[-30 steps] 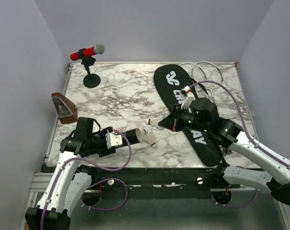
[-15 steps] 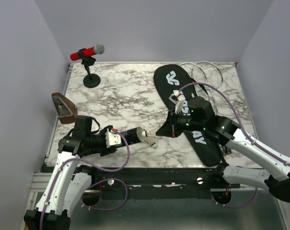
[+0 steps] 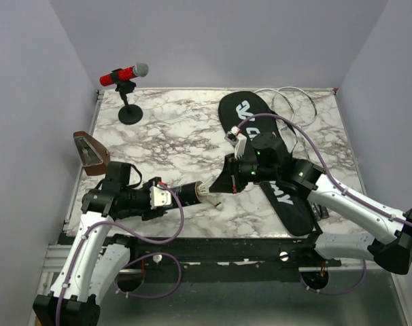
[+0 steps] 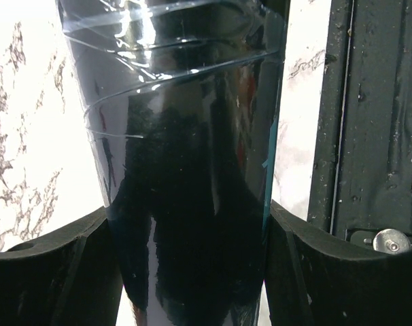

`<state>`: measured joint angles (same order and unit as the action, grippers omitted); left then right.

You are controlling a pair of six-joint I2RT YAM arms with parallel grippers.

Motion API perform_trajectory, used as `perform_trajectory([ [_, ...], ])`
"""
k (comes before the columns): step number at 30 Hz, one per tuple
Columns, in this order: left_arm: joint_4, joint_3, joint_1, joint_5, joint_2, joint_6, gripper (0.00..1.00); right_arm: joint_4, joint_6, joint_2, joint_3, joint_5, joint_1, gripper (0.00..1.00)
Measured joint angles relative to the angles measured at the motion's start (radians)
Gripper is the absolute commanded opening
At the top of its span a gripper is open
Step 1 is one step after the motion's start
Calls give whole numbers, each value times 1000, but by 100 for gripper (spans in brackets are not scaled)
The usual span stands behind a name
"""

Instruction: Pack up the badminton gear

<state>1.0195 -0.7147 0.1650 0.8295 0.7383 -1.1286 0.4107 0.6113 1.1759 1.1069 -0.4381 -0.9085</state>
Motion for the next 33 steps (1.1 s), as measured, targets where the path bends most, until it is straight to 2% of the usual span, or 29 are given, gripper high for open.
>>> perform_trajectory([
  [13, 30, 3, 0, 31, -42, -40, 31, -115, 26, 67, 1, -39, -58, 5],
  [16, 30, 3, 0, 45, -39, -33, 31, -138, 37, 96, 1, -39, -92, 15],
  [19, 31, 3, 0, 65, -39, -29, 31, -156, 48, 106, 0, -35, -105, 52],
  [22, 30, 1, 1, 86, -43, -24, 31, -165, 49, 103, -7, -9, -105, 70],
  [24, 37, 0, 0, 86, -48, -20, 31, -157, 47, 90, -11, 13, -105, 73],
  [33, 50, 0, 0, 89, -68, -14, 31, -107, 35, -74, -12, 114, -107, 74],
])
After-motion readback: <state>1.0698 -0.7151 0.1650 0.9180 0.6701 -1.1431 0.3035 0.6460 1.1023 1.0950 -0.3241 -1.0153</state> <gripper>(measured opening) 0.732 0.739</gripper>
